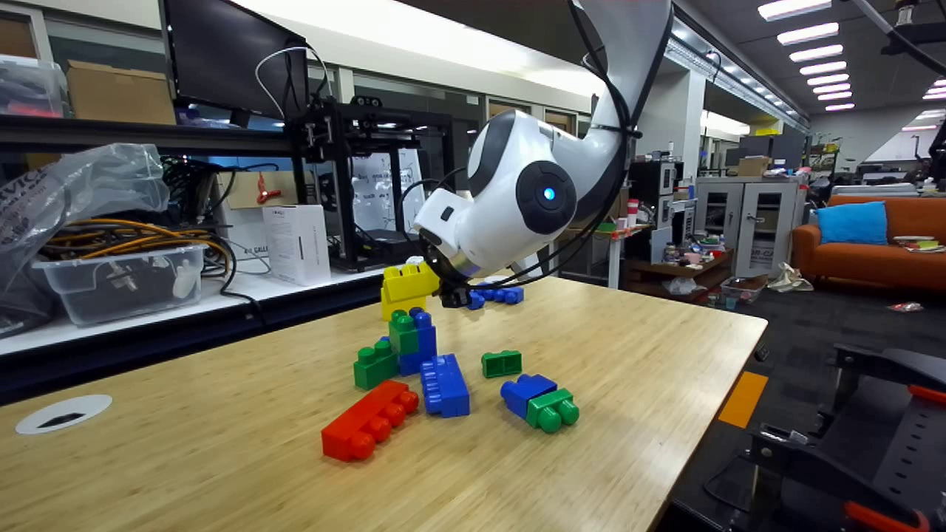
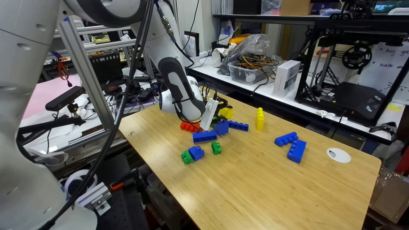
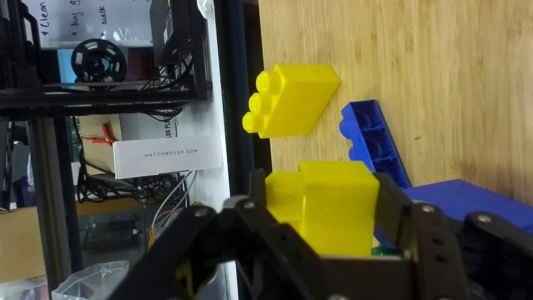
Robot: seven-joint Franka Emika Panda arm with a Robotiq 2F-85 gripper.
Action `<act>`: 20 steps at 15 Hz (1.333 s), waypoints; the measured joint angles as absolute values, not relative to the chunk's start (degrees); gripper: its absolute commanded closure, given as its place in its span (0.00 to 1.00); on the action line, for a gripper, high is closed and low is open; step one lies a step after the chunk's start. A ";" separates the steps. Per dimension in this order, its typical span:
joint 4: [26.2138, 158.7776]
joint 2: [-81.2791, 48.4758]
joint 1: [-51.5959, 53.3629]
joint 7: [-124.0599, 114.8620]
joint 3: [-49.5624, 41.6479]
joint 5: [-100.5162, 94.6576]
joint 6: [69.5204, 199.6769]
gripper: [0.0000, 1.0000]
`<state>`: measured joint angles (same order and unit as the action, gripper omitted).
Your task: Pick up the yellow block on the right and place it on top of the stacked blocks
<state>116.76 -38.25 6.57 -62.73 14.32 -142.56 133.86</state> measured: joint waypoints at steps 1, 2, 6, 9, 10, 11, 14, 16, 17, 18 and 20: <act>116.76 -38.25 6.57 -62.73 14.32 -142.56 133.86 0.37; 116.76 -38.25 6.57 -62.73 14.32 -142.56 133.86 0.37; 116.76 -38.25 6.57 -62.73 14.32 -142.56 133.86 0.37; 116.76 -38.25 6.57 -62.73 14.32 -142.56 133.86 0.37; 116.76 -38.25 6.57 -62.73 14.32 -142.56 133.86 0.37; 116.76 -38.25 6.57 -62.73 14.32 -142.56 133.86 0.37; 116.76 -38.25 6.57 -62.73 14.32 -142.56 133.86 0.62; 116.77 -38.25 6.57 -62.73 14.42 -142.52 133.86 0.62; 116.77 -38.25 6.57 -62.72 14.47 -142.52 133.86 0.62; 116.78 -38.26 6.57 -62.72 14.51 -142.52 133.86 0.62; 116.78 -38.26 6.57 -62.72 14.55 -142.52 133.86 0.62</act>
<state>116.78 -38.26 6.57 -62.72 14.55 -142.52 133.86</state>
